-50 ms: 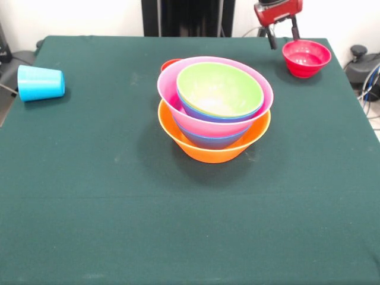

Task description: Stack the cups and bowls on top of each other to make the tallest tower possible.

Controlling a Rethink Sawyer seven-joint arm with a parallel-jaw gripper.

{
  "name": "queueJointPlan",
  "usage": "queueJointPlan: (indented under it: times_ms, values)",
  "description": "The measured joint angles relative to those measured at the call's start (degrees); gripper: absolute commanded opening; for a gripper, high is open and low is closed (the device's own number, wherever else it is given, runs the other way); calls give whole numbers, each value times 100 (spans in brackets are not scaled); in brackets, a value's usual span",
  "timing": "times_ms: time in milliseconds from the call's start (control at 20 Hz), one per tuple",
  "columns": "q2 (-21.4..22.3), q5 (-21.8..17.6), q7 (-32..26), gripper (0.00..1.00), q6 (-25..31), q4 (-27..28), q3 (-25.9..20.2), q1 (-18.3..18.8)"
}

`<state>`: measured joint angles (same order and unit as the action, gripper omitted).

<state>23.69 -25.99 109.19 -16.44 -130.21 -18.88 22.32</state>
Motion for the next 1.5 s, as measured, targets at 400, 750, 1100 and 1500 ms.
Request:
queueJointPlan:
  times_ms: [400,750,1100,1500]
  values:
    - [-178,-181,0,100,0,1,-11,116]
    - [-461,-339,0,100,0,4,-11,85]
    - [-678,-476,0,100,0,10,-10,13]
    - [-634,-521,0,100,0,9,-11,30]
